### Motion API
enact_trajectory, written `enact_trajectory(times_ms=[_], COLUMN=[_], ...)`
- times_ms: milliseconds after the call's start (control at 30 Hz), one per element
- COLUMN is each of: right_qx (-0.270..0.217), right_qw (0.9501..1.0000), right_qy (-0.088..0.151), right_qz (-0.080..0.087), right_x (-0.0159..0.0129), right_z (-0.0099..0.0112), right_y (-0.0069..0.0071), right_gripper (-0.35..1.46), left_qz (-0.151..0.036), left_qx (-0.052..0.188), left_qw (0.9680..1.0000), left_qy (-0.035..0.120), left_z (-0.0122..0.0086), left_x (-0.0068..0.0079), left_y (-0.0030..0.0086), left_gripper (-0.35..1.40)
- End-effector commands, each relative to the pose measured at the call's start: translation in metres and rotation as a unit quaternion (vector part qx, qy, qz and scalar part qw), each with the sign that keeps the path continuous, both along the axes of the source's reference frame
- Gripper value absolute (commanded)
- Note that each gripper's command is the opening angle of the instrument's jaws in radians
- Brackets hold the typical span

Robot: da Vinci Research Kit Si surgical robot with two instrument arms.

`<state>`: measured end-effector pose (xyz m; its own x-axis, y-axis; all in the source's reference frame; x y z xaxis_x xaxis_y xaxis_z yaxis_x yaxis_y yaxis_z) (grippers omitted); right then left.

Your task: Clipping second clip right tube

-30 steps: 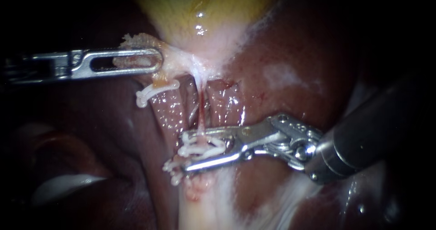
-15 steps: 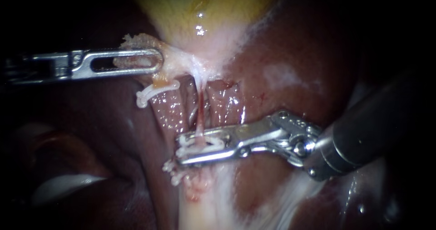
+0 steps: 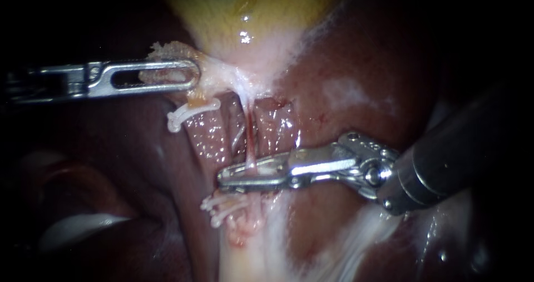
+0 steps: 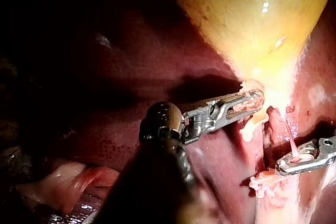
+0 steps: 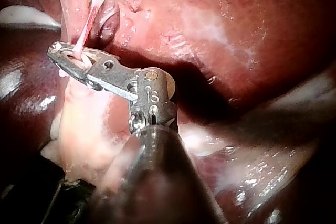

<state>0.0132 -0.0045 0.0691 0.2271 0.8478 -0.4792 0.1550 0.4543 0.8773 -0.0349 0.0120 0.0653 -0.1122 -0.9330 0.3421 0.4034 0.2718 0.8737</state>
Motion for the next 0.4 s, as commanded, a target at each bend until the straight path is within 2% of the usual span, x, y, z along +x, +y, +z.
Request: enact_trajectory(times_ms=[33,400], right_qx=[0.000,0.000], right_qw=[1.0000,1.0000], right_qy=[0.000,0.000], right_qz=[0.000,0.000], right_x=[0.0000,-0.0001], right_z=[0.0000,0.0000], right_y=[0.0000,0.0001], right_gripper=[-0.35,-0.35], left_qz=[0.000,0.000], left_qx=[0.000,0.000], left_qw=[1.0000,1.0000], left_qy=[0.000,0.000], left_z=[0.0000,0.0000], left_x=[0.0000,0.0000], left_y=[0.0000,0.0000], left_gripper=[-0.35,-0.35])
